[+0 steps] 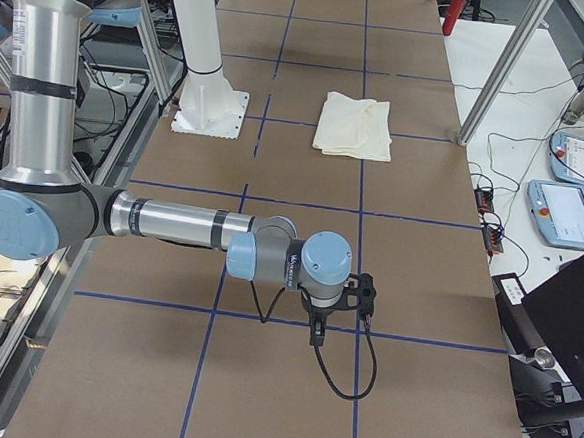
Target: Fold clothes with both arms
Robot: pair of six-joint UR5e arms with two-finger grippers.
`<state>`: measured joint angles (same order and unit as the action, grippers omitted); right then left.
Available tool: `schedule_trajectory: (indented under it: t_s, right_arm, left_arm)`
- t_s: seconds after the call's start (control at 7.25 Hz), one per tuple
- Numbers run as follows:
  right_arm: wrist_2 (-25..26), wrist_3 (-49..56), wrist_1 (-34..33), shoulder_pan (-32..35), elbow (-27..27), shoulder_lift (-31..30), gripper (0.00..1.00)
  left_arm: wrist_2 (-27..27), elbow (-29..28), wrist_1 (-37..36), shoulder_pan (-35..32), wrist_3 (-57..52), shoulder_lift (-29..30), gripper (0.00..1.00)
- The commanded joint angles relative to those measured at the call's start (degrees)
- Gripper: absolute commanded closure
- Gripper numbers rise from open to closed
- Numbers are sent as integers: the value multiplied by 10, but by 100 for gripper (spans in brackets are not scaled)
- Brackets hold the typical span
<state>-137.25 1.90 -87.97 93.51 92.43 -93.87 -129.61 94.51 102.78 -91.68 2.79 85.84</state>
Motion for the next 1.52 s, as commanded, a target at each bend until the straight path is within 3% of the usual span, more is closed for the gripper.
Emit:
schedule_trajectory:
  t_s: [0.0, 0.28, 1.38]
  right_arm:
    - [-4, -30, 3, 0, 6, 0, 0]
    - [-2, -31, 3, -1, 9, 2, 0]
    - [-1, -41, 5, -11, 9, 0, 0]
  left_arm:
    - [-26, 10, -6, 43, 105, -4, 0]
    - [-24, 33, -6, 64, 116, -6, 0]
    - [-20, 32, -6, 63, 110, -13, 0]
